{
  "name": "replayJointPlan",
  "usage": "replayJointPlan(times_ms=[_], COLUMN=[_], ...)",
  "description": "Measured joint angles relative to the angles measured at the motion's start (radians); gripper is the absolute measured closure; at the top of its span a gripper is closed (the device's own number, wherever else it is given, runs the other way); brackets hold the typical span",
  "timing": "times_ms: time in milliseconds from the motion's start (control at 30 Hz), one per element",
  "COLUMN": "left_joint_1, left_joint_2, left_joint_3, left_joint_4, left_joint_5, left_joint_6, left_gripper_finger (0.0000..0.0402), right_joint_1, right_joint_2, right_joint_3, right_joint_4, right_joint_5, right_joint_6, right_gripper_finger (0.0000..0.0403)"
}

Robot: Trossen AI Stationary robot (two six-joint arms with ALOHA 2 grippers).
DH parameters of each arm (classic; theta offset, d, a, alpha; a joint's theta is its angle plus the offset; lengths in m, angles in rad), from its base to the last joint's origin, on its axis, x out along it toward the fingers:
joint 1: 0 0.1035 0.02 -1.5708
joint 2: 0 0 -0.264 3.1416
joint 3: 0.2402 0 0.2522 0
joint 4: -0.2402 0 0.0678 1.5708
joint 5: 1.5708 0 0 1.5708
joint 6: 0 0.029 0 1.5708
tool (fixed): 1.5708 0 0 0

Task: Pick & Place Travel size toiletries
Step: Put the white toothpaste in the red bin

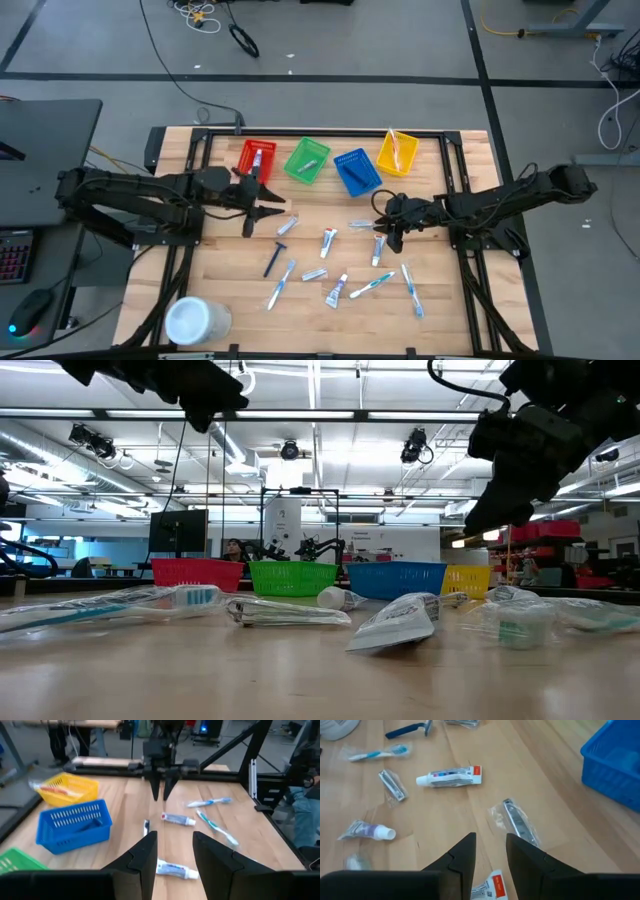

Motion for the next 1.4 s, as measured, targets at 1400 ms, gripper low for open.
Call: replayJointPlan(times_ms=[1400], left_joint_1=[-0.002], left_joint_2=[0.431], left_joint_3=[0.169], left_joint_4=[-0.312], left_joint_5=[-0.121], left_joint_6=[-0.248], left_gripper_finger=[0.027], right_joint_1=[0.0], right_joint_2=[0.001], right_joint_3=[-0.001], right_joint_4=[0.112], right_joint_5=[0.06], right_joint_6=[-0.074], right_gripper_finger=[0.0265])
